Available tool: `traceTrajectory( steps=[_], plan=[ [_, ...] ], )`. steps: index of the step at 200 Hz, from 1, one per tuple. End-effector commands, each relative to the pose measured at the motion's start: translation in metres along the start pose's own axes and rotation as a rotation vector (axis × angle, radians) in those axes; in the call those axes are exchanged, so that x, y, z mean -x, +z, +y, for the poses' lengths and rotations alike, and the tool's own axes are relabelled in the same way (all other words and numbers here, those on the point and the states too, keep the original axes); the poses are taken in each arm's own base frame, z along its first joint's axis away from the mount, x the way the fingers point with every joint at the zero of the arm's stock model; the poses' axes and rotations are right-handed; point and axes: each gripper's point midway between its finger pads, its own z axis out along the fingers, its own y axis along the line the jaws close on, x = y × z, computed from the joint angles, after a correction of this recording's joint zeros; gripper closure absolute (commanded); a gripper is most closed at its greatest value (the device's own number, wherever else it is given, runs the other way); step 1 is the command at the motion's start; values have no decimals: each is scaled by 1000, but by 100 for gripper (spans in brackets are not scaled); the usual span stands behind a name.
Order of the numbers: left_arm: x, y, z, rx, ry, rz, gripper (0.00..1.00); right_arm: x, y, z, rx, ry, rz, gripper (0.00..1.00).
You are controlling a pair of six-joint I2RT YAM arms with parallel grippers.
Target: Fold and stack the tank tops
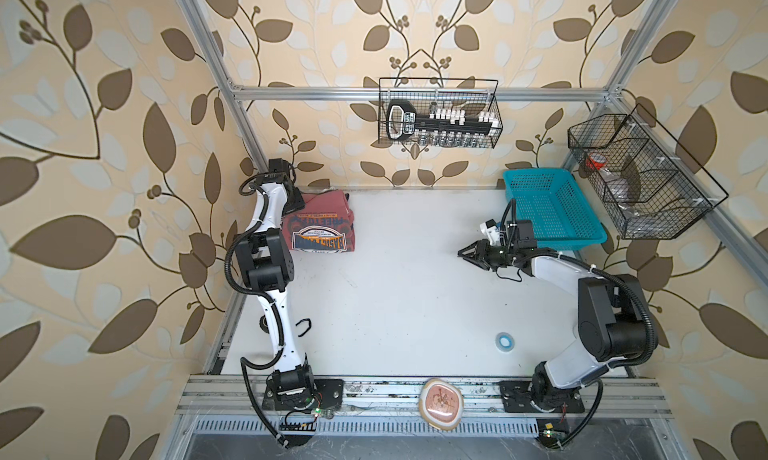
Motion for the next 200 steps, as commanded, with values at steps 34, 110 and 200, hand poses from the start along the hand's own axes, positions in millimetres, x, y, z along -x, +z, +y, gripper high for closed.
traceTrajectory(
  steps=[34,110,200],
  plan=[
    [42,-20,29,-3,-111,-137,1,-5,-3,4,-25,-9,12,64],
    [74,-136,7,-226,-93,-315,1,0,-33,26,-28,-87,-33,56],
    [-21,-253,-31,-621,85,-488,1,26,-133,18,-142,-228,-309,0]
  ],
)
